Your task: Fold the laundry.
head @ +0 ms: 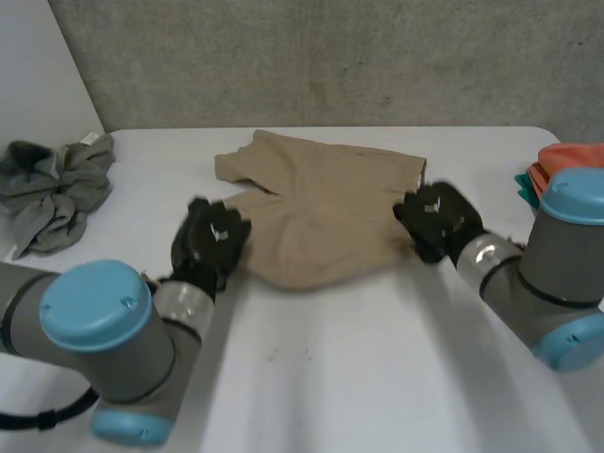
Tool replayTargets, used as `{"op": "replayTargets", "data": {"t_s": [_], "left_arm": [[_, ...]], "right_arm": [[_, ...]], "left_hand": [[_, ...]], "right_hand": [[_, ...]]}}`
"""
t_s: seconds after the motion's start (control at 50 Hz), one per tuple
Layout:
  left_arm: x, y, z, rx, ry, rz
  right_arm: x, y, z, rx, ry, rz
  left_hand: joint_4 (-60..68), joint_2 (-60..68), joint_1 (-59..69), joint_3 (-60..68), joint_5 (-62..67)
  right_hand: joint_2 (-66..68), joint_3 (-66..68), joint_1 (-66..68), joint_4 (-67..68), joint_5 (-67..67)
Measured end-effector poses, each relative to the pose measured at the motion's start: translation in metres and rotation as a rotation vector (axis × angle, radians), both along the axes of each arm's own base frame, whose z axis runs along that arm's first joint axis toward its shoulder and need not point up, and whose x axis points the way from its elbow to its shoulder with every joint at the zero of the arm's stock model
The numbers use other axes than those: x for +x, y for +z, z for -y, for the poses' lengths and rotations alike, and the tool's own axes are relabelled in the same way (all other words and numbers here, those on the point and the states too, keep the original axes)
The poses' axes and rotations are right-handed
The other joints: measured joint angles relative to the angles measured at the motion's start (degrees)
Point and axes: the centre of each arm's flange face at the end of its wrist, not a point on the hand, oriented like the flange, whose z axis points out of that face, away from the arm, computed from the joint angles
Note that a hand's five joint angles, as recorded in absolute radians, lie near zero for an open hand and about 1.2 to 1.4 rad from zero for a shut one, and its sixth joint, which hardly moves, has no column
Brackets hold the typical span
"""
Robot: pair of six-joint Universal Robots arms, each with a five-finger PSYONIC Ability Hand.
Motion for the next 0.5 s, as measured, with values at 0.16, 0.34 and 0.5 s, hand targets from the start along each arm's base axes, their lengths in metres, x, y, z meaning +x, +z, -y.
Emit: {"op": "replayTargets", "data": {"t_s": [0.16, 0.34, 0.5], "left_arm": [[0.025, -0.005, -0.054, 0.228, -0.003, 0.252], [0.05, 0.017, -0.118, 0.43, -0.059, 0.449], [0.03, 0.04, -0.107, 0.301, -0.074, 0.321]], "right_arm": [[-0.03, -0.012, -0.049, 0.29, 0.039, -0.264], [-0.065, 0.013, -0.111, 0.502, 0.138, -0.471], [-0.06, 0.017, -0.093, 0.309, 0.087, -0.353]], "left_hand": [[0.0, 0.0, 0.0, 0.0, 0.0], [0.0, 0.0, 0.0, 0.0, 0.0], [0.0, 0.0, 0.0, 0.0, 0.0]], "right_hand": [[0.0, 0.0, 0.1, 0.0, 0.8], [0.0, 0.0, 0.1, 0.0, 0.9], [-22.7, -23.0, -21.1, -23.1, -20.0]]}}
